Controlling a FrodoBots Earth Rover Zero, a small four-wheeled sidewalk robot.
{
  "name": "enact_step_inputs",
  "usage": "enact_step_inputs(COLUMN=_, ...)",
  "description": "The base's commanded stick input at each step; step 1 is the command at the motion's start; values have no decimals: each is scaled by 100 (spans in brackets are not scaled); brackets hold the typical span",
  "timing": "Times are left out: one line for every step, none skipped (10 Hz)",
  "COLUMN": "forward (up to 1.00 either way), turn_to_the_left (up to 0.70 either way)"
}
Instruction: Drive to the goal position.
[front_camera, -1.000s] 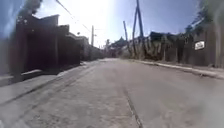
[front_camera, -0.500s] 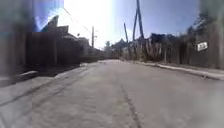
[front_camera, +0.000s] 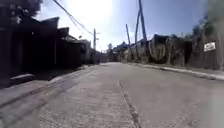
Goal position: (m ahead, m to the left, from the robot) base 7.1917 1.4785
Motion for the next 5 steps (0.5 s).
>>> enact_step_inputs(forward=85, turn_to_the_left=1)
enact_step_inputs(forward=85, turn_to_the_left=1)
enact_step_inputs(forward=85, turn_to_the_left=0)
enact_step_inputs(forward=85, turn_to_the_left=0)
enact_step_inputs(forward=85, turn_to_the_left=0)
